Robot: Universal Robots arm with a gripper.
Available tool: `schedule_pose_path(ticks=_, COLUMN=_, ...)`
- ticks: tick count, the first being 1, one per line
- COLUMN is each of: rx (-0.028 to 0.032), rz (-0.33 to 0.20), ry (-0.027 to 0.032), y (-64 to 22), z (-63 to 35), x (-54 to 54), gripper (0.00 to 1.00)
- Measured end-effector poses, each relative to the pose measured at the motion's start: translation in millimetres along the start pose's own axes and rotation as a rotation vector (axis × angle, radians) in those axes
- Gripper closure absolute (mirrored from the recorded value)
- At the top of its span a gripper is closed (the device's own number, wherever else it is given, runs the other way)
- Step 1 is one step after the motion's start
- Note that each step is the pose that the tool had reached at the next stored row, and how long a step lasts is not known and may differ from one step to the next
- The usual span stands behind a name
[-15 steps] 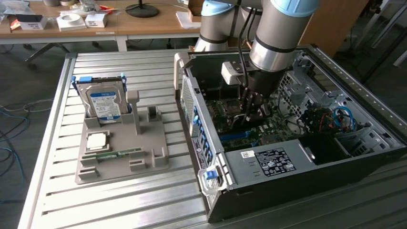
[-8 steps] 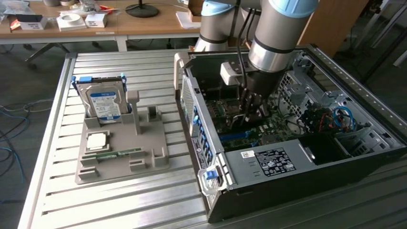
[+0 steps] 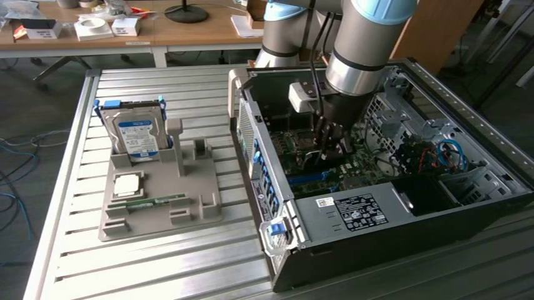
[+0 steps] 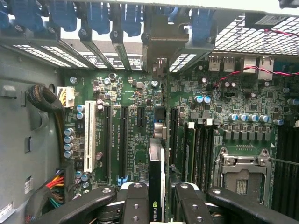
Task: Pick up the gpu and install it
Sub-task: 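Insert the gpu into the slot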
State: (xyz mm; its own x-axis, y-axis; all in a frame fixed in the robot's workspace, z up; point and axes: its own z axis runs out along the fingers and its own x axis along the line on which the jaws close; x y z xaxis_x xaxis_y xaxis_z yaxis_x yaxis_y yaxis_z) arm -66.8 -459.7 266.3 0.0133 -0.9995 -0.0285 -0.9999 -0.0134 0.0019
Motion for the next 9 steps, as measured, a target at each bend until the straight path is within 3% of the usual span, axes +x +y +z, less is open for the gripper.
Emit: schedule_pose_path(ticks=9, rx=-0.0001, rz=0.0, ry=0.0002, y=0.0, z=1.0, x=0.0, gripper=0.74)
